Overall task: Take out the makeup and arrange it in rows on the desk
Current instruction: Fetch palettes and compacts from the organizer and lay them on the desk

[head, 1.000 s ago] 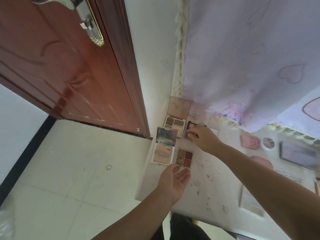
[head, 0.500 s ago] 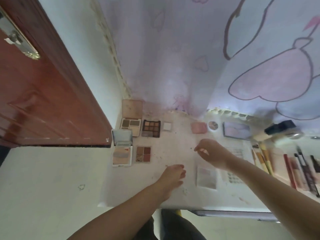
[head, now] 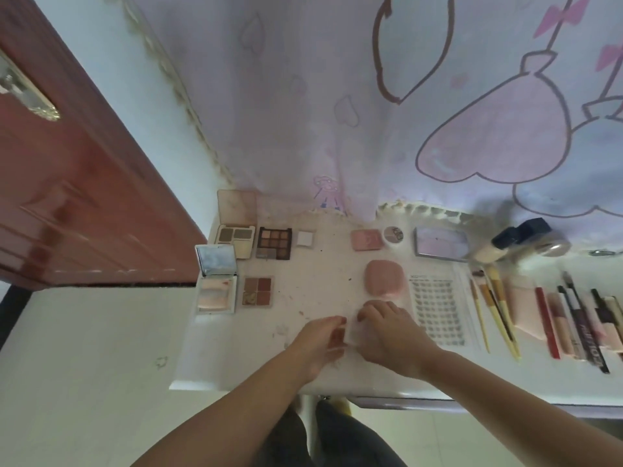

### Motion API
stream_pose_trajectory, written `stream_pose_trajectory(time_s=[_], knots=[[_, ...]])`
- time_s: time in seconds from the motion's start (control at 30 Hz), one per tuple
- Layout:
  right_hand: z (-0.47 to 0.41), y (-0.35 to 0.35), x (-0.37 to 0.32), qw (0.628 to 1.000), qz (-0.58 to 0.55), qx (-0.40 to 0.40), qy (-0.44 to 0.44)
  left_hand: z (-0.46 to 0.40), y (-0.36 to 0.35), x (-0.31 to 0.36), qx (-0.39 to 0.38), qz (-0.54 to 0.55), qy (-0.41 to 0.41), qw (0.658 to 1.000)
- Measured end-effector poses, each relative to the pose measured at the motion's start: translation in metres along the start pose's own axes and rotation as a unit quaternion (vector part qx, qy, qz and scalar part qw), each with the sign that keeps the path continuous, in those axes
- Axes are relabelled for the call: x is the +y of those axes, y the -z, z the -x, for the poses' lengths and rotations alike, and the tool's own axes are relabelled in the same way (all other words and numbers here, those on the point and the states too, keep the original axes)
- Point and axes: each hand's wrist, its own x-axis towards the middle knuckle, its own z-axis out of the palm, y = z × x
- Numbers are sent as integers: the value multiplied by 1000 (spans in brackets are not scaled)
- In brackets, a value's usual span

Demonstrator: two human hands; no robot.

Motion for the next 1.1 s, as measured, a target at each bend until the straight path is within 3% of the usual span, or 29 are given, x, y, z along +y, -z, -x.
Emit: stream_pose_trajectory(time_s=[0.1,0.17,0.3,0.53,0.63,0.77,0.83,0.93,1.03,1.1], knots=[[-8,15,-22,993,-105,54,16,13,16,1,-115,134,47,983],[-16,23,-37,989,-129,64,35,19,25,2,-137,202,34,969],[-32,36,-52,984,-171,21,51,30,45,6,-125,269,8,955],[-73,58,-83,947,-278,-148,61,53,106,-13,-117,312,19,943],[-101,58,-103,937,-319,-138,36,64,135,-28,-85,328,25,940],[-138,41,-141,960,-260,-95,45,76,165,-37,20,341,-2,940],[-153,29,-160,970,-217,-94,65,79,179,-40,97,302,-34,948],[-171,15,-184,973,-191,-96,89,86,193,-41,205,84,-96,970],[-182,8,-201,973,-188,-95,99,83,201,-44,281,-144,-132,940],[-187,6,-207,975,-173,-98,94,74,206,-48,314,-218,-131,915]])
